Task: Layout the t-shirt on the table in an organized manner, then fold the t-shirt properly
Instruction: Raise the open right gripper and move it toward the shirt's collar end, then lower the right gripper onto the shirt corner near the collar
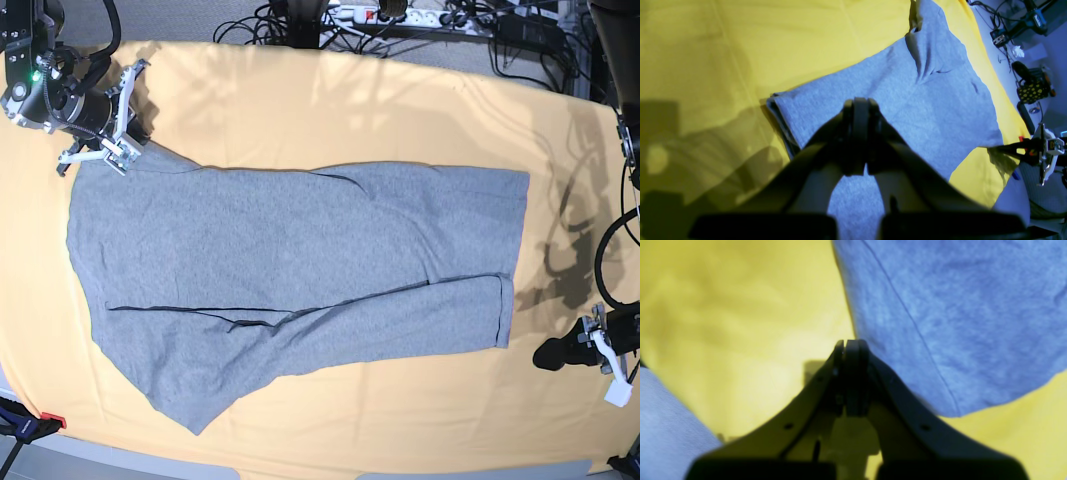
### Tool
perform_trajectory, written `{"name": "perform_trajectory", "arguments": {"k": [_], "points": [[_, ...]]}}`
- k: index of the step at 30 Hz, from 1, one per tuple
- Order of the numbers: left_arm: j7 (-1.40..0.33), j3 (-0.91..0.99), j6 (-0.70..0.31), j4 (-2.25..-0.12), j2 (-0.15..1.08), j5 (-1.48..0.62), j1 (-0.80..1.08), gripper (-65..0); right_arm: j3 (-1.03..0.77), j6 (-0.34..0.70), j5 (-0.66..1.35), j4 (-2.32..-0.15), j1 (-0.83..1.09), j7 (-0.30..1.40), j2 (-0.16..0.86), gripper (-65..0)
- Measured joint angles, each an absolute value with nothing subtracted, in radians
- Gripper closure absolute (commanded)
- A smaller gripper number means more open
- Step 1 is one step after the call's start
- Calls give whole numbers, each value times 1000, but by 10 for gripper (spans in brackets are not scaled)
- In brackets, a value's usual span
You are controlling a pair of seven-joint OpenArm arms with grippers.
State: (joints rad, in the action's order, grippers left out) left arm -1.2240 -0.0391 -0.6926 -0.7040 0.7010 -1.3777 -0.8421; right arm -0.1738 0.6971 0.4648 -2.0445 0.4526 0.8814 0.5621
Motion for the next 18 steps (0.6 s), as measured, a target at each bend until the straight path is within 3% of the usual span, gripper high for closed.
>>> {"name": "perform_trajectory", "arguments": {"k": [11, 18], "points": [[-1224, -39, -693, -704, 701, -1378, -842, 0, -22, 699, 293, -2043, 453, 836, 564, 0], [-1224, -39, -693, -704, 701, -1381, -842, 0, 35, 497, 159, -1942, 399, 730, 562, 0]]}}
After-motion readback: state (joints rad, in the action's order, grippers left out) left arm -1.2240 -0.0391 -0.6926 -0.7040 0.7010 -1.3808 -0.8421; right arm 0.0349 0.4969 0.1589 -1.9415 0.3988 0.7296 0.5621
